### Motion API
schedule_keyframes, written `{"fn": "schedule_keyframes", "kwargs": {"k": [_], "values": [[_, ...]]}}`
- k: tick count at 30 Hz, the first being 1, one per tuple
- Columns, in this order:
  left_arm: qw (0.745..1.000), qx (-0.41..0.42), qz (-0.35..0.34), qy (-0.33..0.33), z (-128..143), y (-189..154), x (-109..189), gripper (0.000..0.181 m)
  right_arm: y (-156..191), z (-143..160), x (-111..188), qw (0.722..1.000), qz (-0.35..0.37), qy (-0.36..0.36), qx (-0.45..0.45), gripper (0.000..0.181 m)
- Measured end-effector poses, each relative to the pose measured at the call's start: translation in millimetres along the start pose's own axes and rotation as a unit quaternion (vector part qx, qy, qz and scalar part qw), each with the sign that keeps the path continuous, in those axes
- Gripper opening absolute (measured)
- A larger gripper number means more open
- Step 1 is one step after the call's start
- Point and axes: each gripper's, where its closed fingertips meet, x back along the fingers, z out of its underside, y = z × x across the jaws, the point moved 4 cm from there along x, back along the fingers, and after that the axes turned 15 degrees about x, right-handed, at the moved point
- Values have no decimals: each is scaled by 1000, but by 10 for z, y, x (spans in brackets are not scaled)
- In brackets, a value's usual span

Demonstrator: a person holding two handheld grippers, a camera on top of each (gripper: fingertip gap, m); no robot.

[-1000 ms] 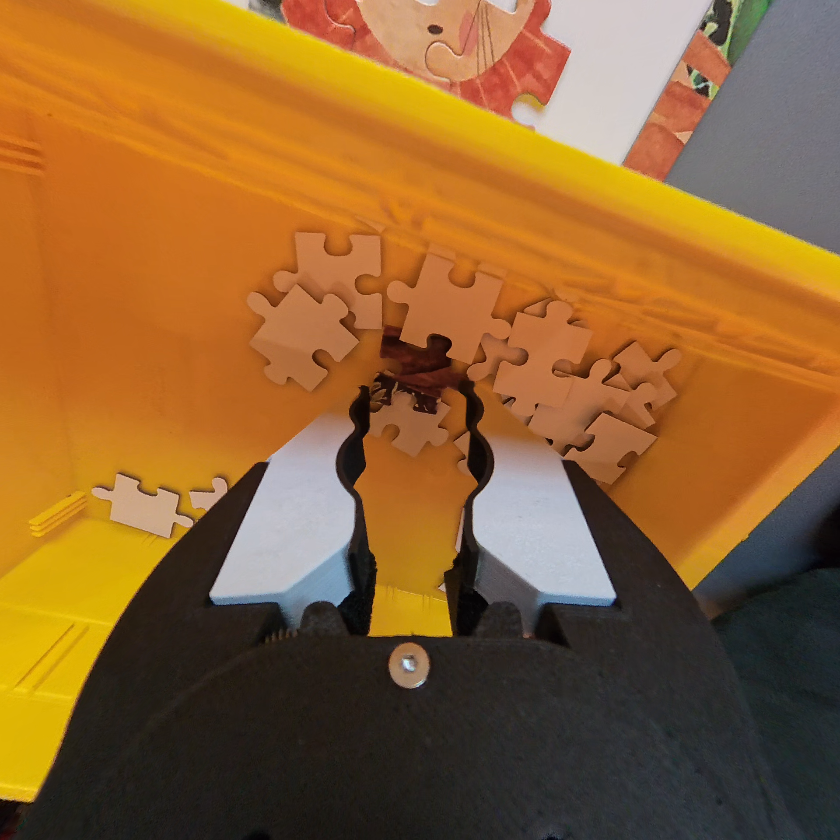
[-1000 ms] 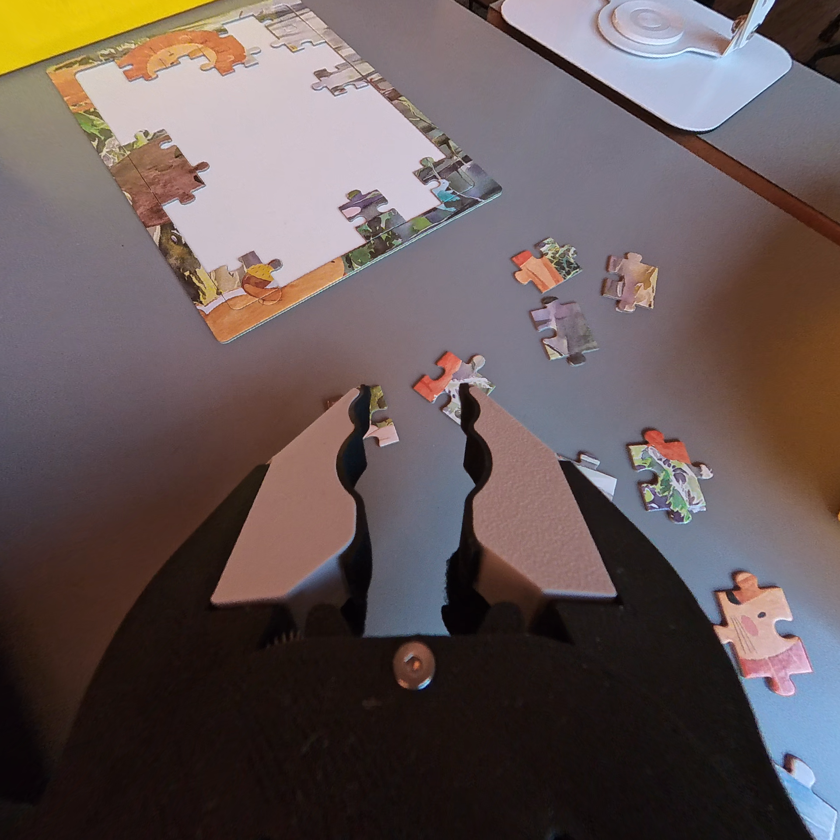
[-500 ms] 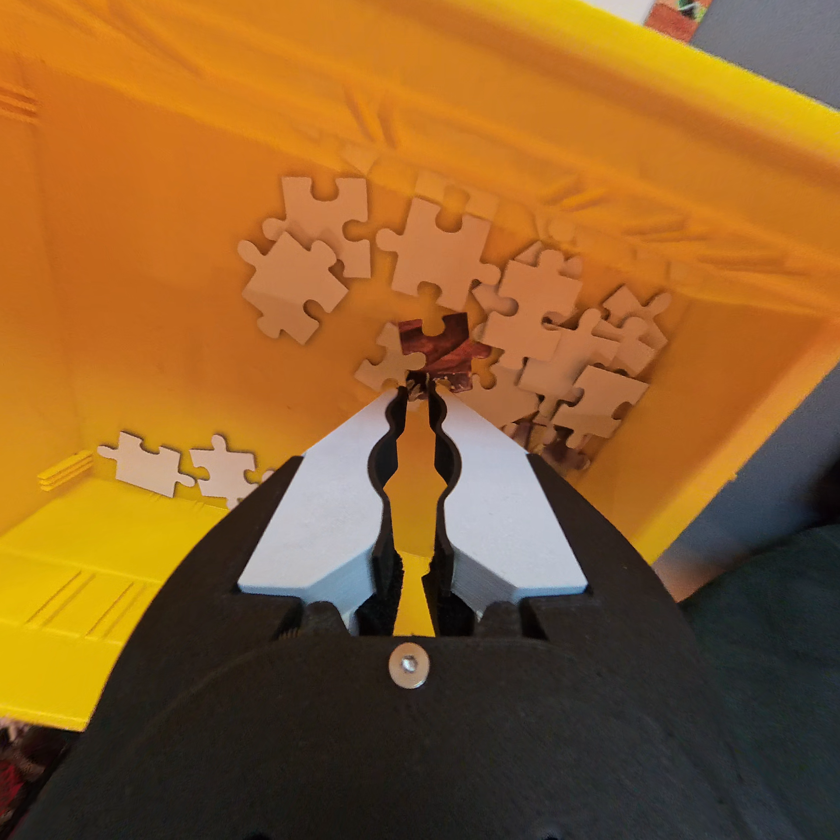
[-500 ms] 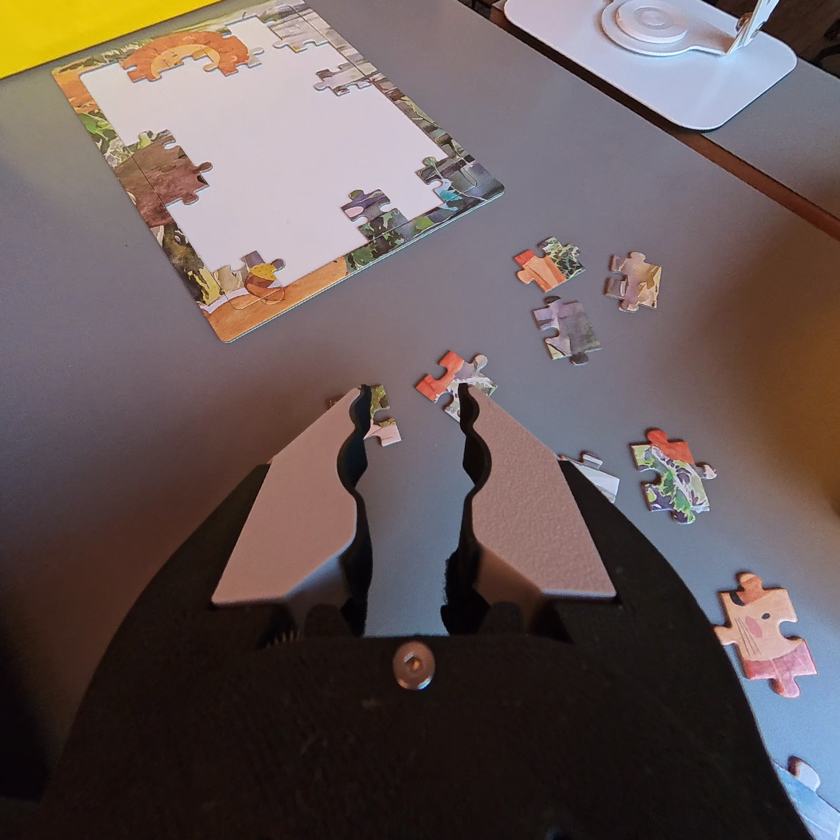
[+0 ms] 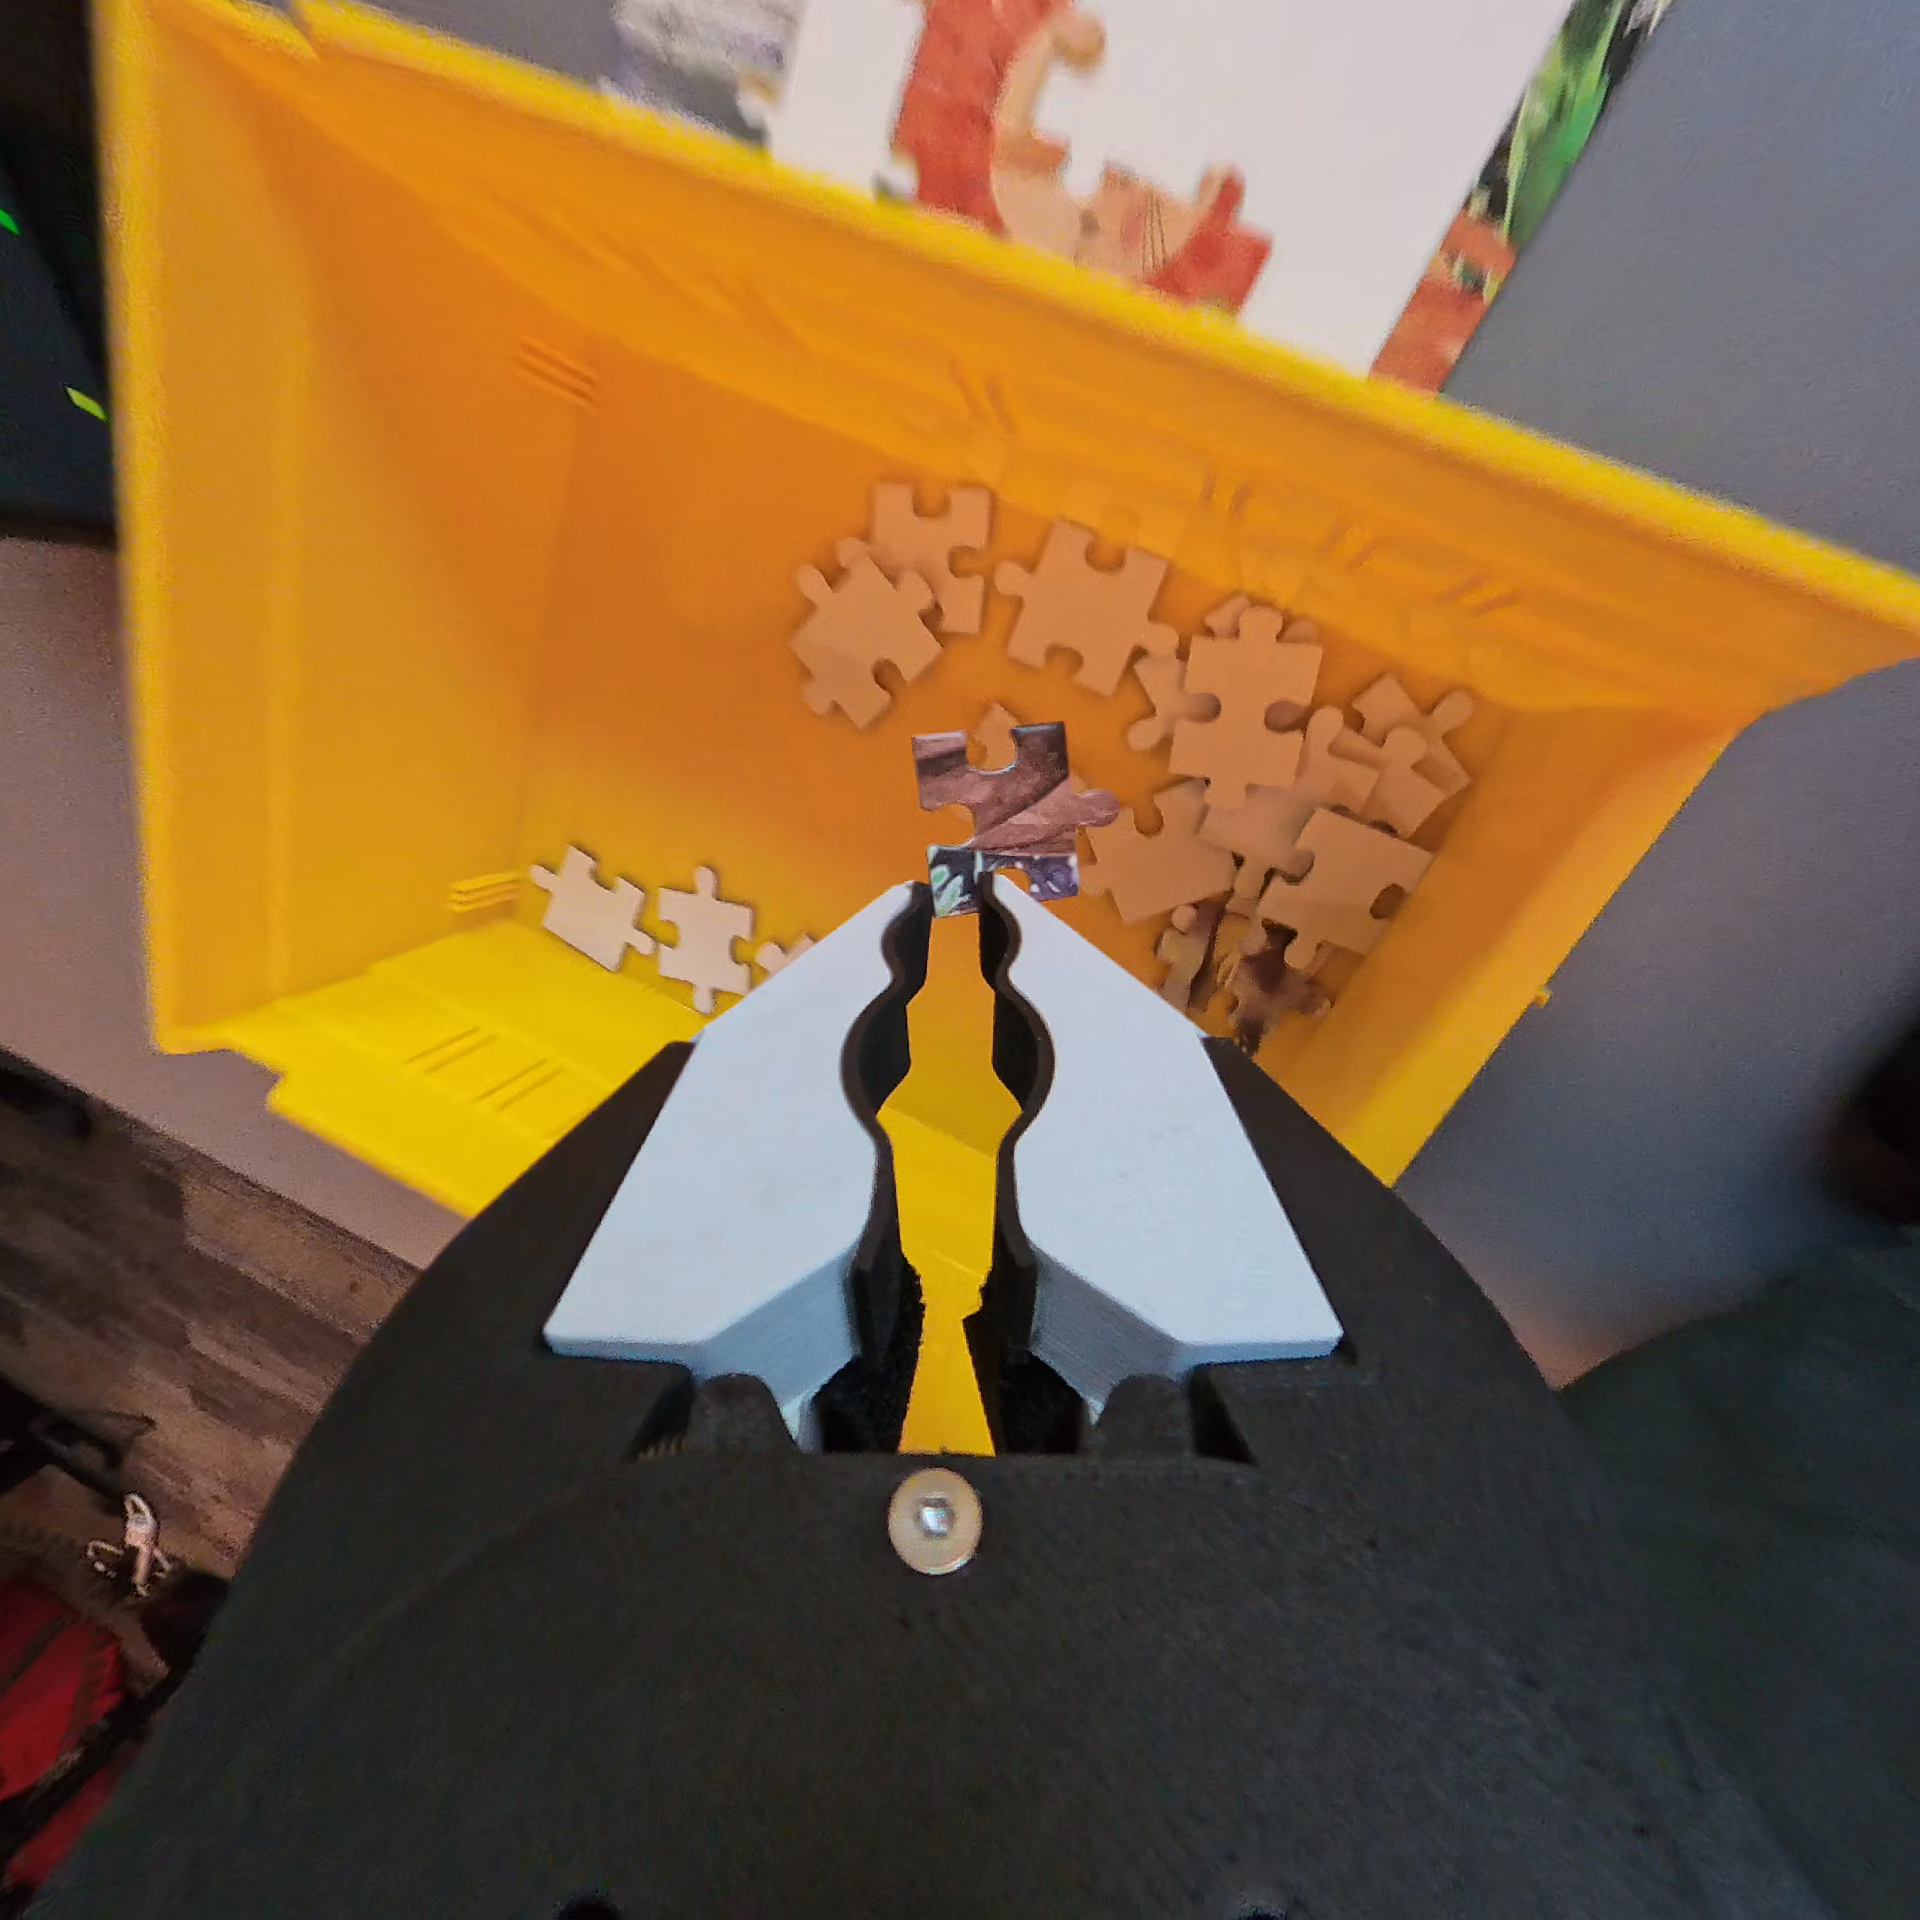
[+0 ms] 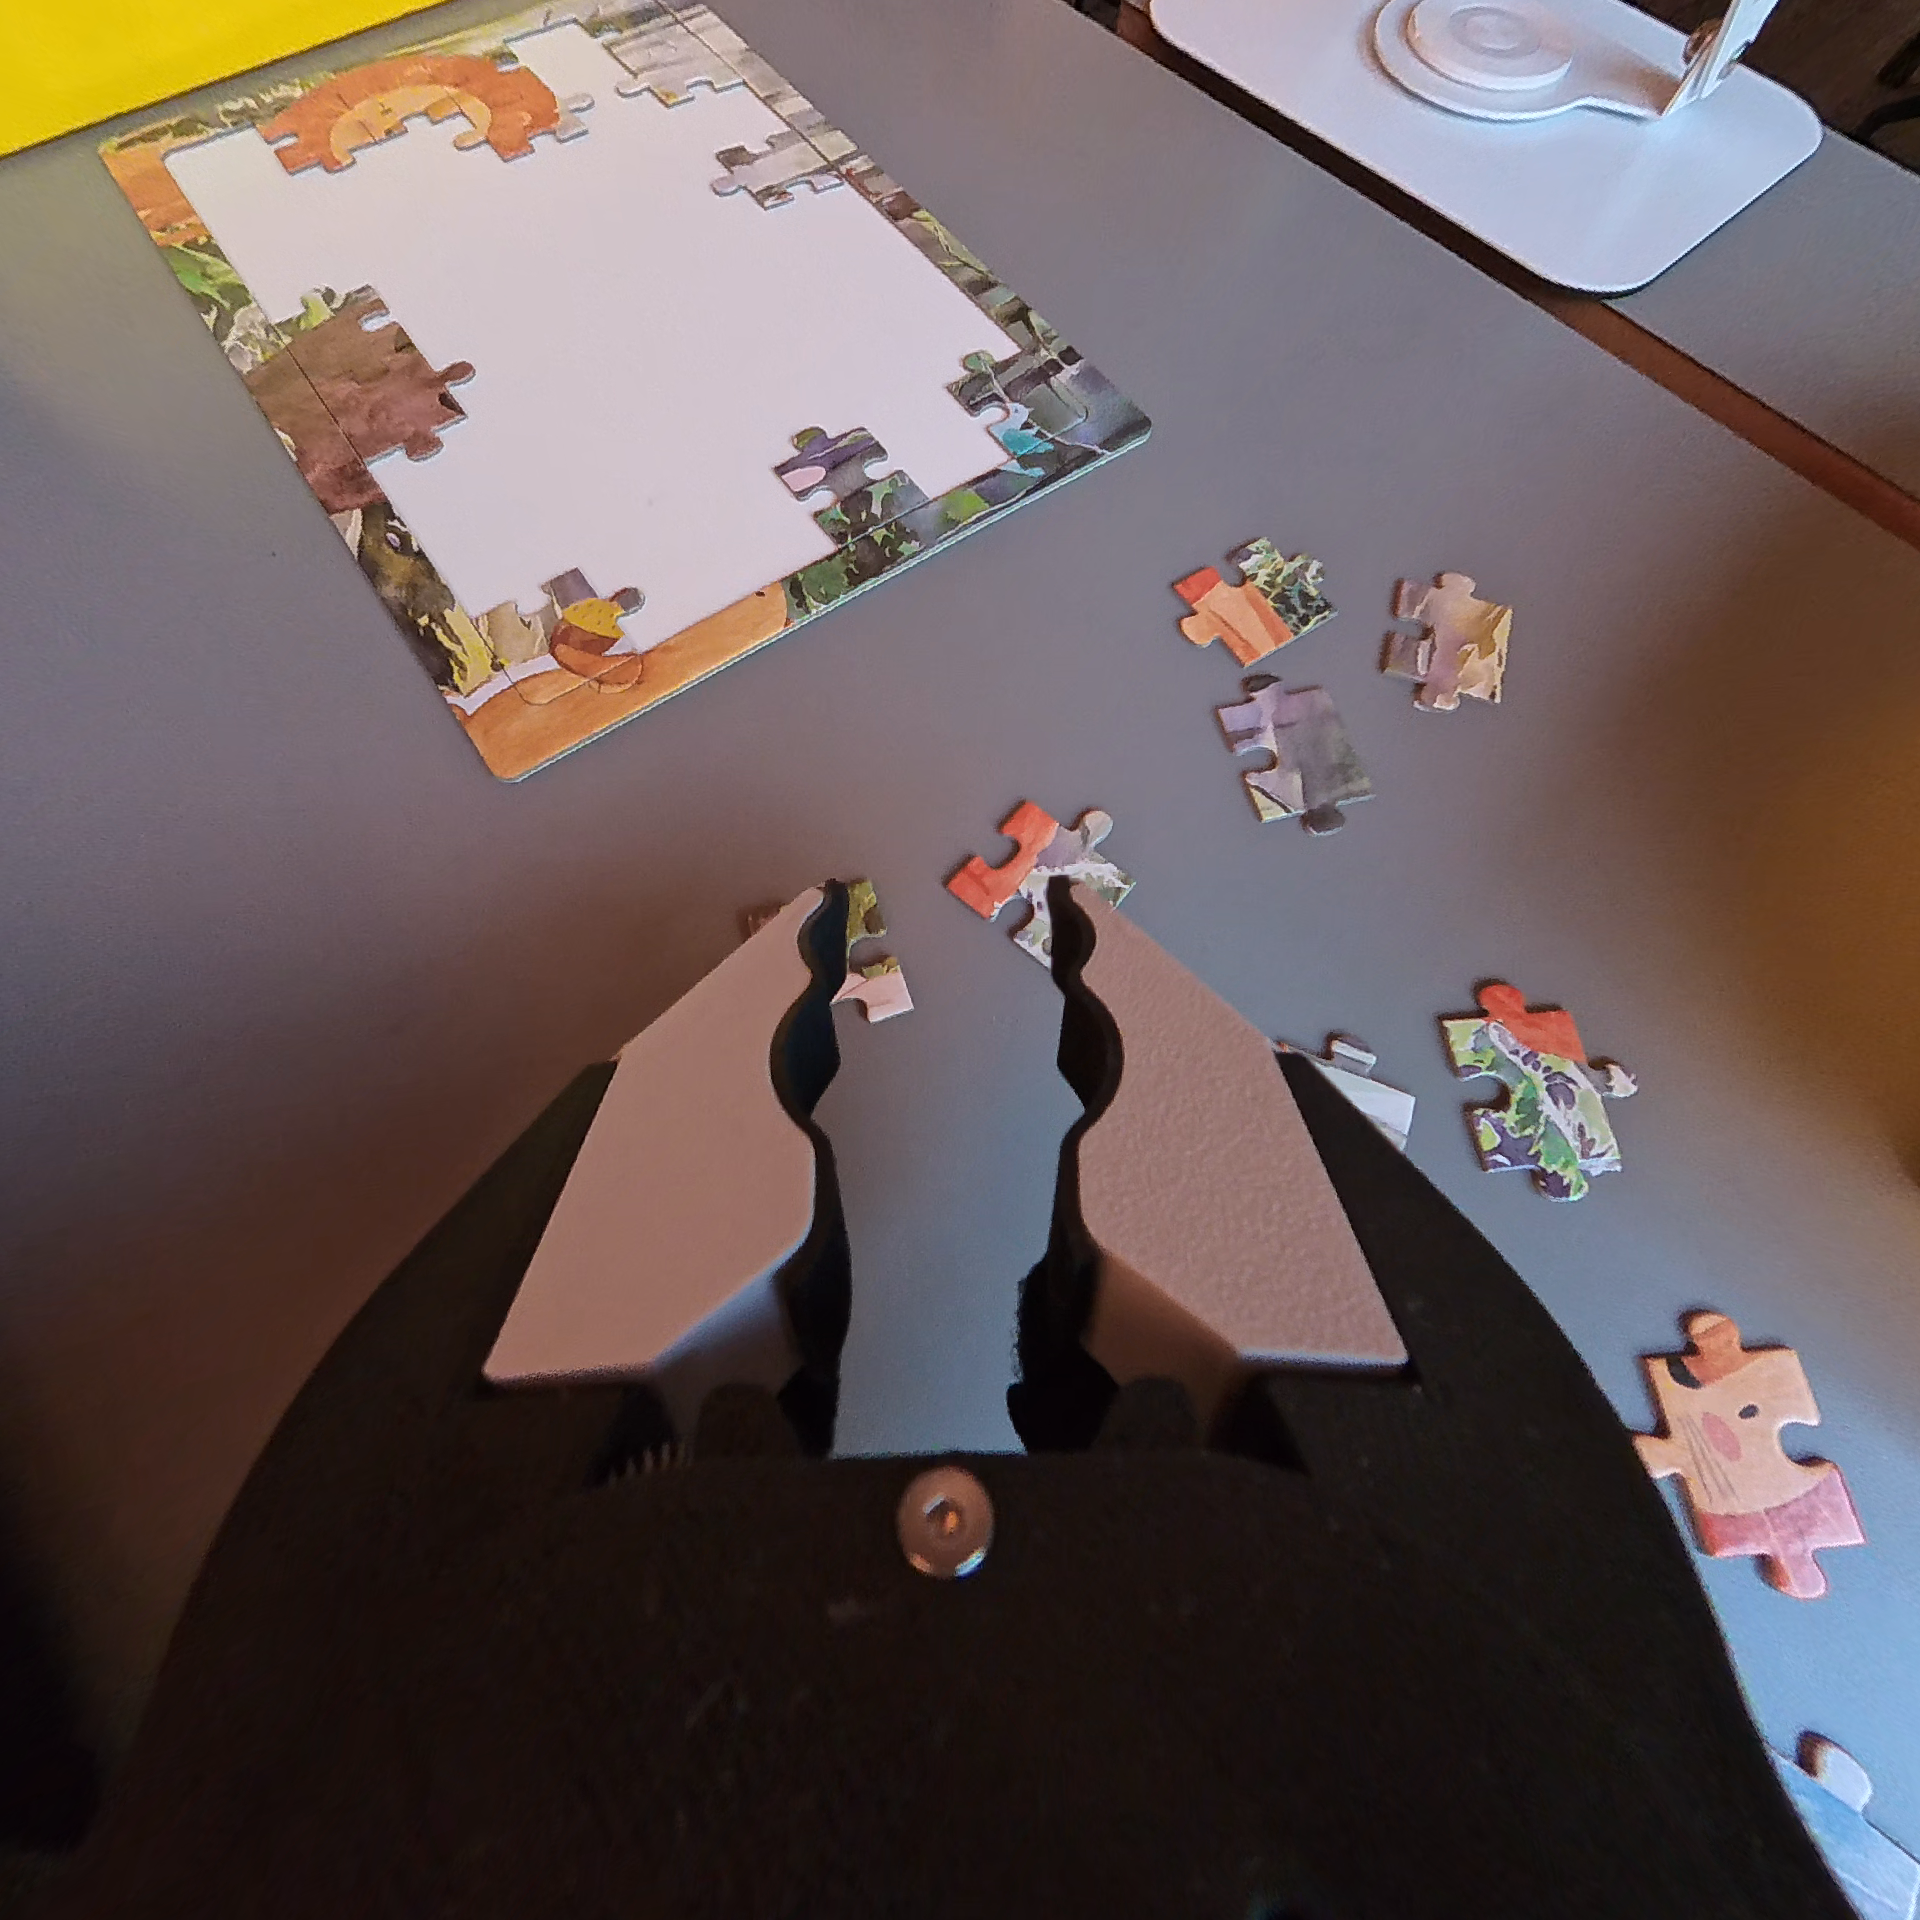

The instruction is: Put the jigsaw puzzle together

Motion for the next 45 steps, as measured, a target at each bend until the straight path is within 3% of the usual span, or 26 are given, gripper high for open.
{"fn": "schedule_keyframes", "kwargs": {"k": [4,7,12,16,19,22,30,34,38,43,45], "values": [[992,-35,-2,-117,-469,-246,334,6,-15,-42,-7,1000,5,-8,1,39],[981,-67,41,-175,-817,-611,480,6,-42,-143,-13,999,18,-26,4,39],[972,-106,48,-204,-1322,-1161,365,6,36,-551,-40,994,-6,-105,1,42],[969,-28,83,-233,-1617,-1421,241,6,181,-908,-54,982,-59,-181,-12,48],[965,27,111,-237,-1720,-1517,189,6,290,-1185,6,960,-116,-252,-44,48],[954,68,106,-272,-1844,-1582,282,6,385,-1460,89,918,-184,-331,-113,46],[924,152,72,-344,-2088,-1805,418,6,766,-1869,-12,873,-260,-360,-200,40],[922,164,42,-347,-2138,-1859,380,6,781,-1854,-56,867,-258,-360,-230,18],[915,183,57,-354,-2192,-1918,351,6,698,-1799,-61,865,-255,-357,-244,1],[920,180,109,-332,-2157,-2031,280,4,664,-1686,-82,865,-291,-323,-250,1],[925,191,159,-288,-2060,-2037,204,20,700,-1573,-149,878,-309,-275,-239,1]]}}
